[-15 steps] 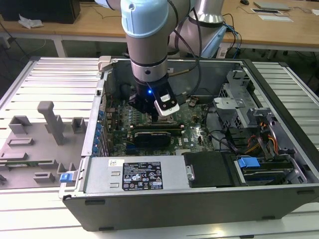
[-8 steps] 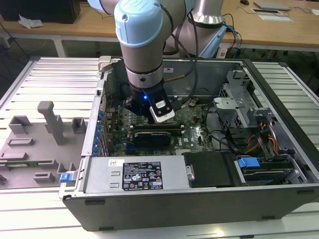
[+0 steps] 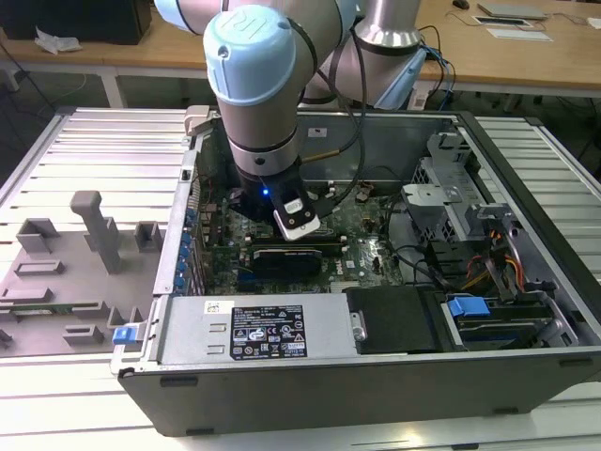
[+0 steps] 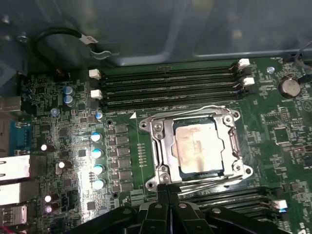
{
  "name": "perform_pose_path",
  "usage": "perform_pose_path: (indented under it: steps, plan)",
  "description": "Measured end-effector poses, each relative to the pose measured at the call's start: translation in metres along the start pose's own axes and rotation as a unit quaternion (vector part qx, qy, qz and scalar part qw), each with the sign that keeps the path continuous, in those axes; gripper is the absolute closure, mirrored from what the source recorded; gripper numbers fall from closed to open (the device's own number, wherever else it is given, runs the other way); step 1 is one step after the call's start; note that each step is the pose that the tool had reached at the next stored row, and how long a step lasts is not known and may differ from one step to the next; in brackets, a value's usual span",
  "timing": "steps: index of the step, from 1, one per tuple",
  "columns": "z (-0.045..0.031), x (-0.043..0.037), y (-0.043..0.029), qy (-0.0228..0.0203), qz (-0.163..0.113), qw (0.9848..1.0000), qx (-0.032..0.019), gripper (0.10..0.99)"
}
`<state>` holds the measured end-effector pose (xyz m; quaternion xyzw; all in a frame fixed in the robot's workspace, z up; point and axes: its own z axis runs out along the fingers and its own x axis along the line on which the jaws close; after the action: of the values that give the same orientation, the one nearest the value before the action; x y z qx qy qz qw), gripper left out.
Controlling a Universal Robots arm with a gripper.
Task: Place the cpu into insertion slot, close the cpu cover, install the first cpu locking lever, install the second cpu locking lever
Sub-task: 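Install the second cpu locking lever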
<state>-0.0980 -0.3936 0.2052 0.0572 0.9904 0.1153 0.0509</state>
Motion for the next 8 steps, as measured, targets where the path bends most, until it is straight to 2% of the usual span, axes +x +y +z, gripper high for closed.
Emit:
perform_pose_path:
  steps: [8]
  plan:
    - [0.0038,0.0016,0.0002,0.0006,0.001,1.0,-0.0049,0.98]
